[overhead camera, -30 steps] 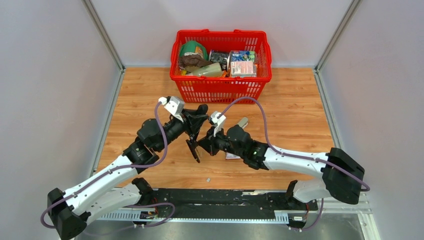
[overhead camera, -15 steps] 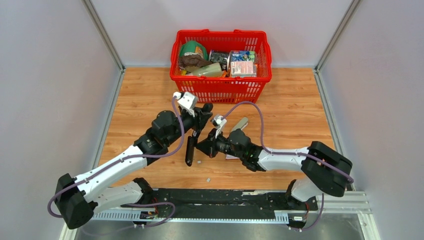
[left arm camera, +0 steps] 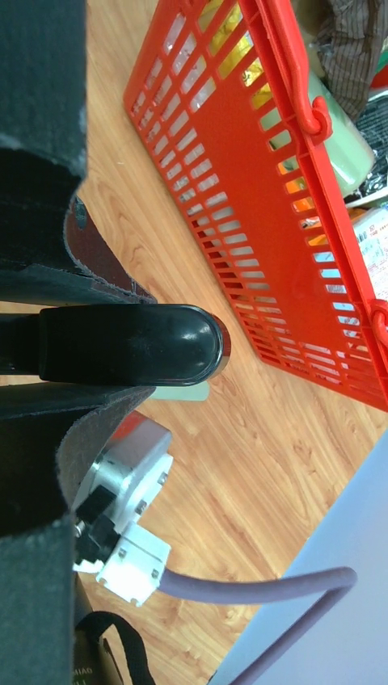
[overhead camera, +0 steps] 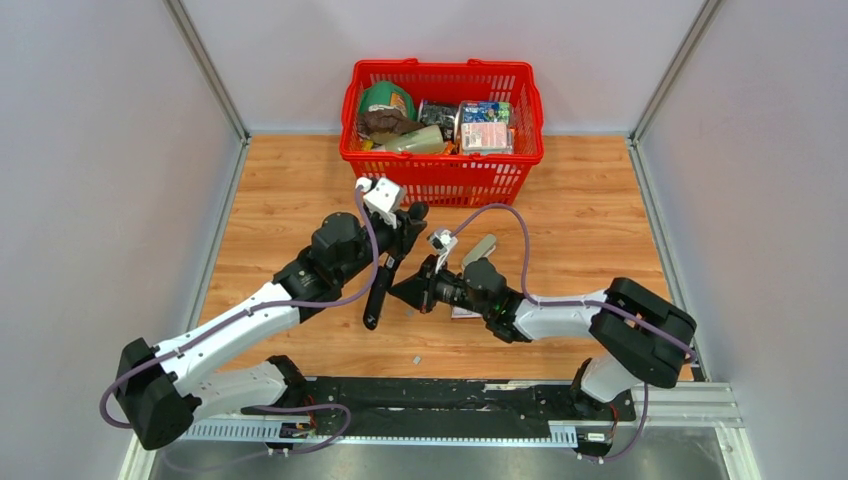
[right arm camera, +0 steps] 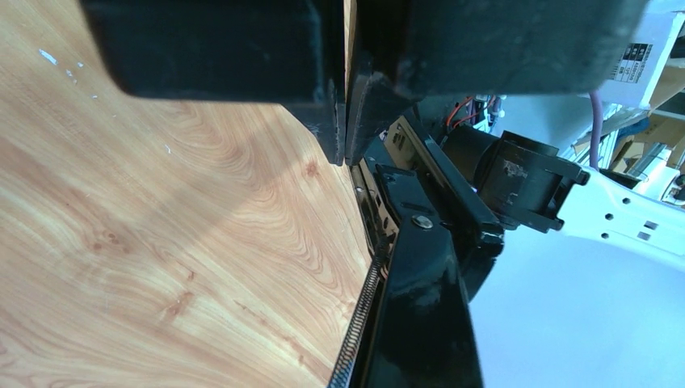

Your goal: Unload the staples from the stapler

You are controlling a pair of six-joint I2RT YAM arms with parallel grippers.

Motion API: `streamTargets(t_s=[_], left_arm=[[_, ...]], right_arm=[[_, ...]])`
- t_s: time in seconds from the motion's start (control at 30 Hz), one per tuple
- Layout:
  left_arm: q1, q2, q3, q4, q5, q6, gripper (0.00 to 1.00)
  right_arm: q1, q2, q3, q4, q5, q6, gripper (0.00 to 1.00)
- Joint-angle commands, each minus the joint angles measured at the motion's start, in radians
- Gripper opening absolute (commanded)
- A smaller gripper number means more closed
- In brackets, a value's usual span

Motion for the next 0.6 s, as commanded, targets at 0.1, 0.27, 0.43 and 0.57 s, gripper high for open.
streamTargets(t_s=[0.1, 0.27, 0.43, 0.57], left_arm=[[0.001, -0.072, 0.080, 0.001, -0.004, 0.037, 0.00], [0.001, -0.137, 0.069, -0.053, -0.001, 0.020, 0.00], [0.001, -0.217, 0.063, -0.106, -0.014, 0.027, 0.00], [0.001, -0.282, 0.059, -0.123, -0.023, 0.027, 0.00]], right_arm=[[0.006, -0.083, 0.017, -0.055, 0.017, -0.033, 0.00], [0.008, -0.108, 0.019, -0.121, 0.068, -0.041, 0.00], [0.008, -0.192, 0.027, -0.254, 0.134, -0.092, 0.00], [0.008, -0.247, 0.037, -0.342, 0.155, -0.112, 0.00]])
